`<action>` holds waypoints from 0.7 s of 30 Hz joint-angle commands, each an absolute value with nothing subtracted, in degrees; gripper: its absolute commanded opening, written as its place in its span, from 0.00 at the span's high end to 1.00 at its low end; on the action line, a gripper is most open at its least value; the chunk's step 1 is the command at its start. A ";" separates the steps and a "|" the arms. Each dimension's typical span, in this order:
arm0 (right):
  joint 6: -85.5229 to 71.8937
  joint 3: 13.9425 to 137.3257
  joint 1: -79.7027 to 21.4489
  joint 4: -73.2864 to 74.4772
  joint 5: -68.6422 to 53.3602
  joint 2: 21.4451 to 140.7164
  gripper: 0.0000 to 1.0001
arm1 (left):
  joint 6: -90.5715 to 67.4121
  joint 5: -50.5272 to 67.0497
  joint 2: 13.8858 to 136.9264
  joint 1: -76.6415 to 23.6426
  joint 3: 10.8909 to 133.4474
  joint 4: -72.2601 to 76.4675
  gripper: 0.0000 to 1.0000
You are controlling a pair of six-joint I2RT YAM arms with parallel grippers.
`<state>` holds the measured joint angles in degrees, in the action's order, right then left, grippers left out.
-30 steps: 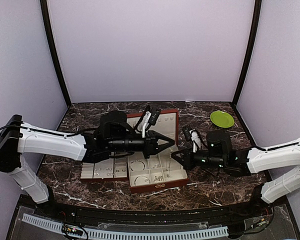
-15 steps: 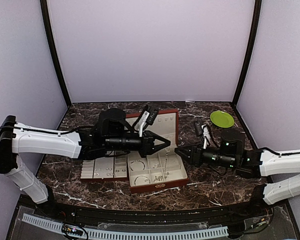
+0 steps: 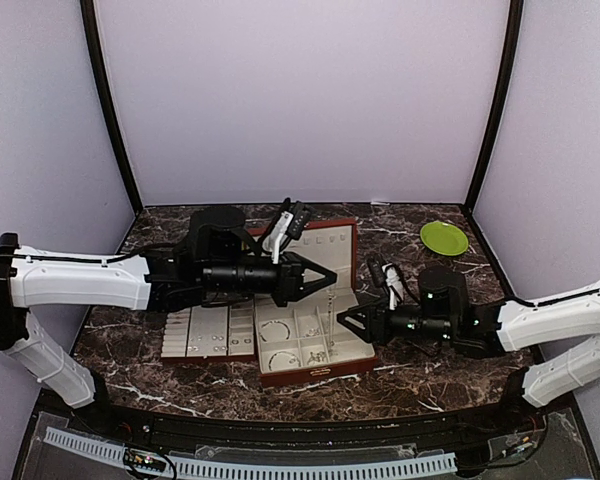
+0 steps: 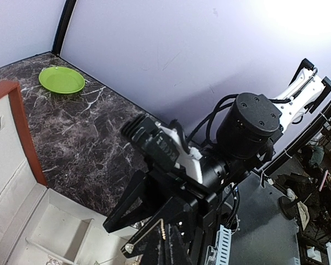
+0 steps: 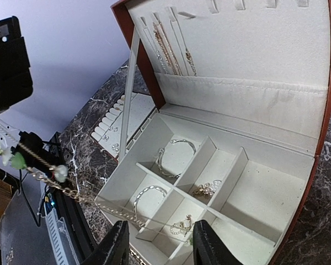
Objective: Organize the mixed jewelry
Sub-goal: Adjust the necklace on the larger divider.
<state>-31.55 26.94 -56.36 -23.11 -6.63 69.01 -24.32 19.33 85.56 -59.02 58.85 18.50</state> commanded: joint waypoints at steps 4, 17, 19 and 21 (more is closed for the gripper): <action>-30.46 28.51 -56.95 -31.23 -7.16 74.18 0.59 | -24.77 19.08 82.69 -58.71 60.21 16.97 1.00; -30.65 30.64 -57.13 -36.59 -10.76 80.98 0.58 | -24.96 18.61 82.38 -58.54 60.22 16.78 1.00; -30.78 30.79 -57.13 -36.73 -9.90 81.56 0.59 | -24.96 18.56 82.22 -58.54 60.25 16.68 1.00; -30.97 31.07 -57.08 -36.86 -8.95 82.07 0.61 | -24.96 18.63 81.98 -58.45 60.21 16.70 1.00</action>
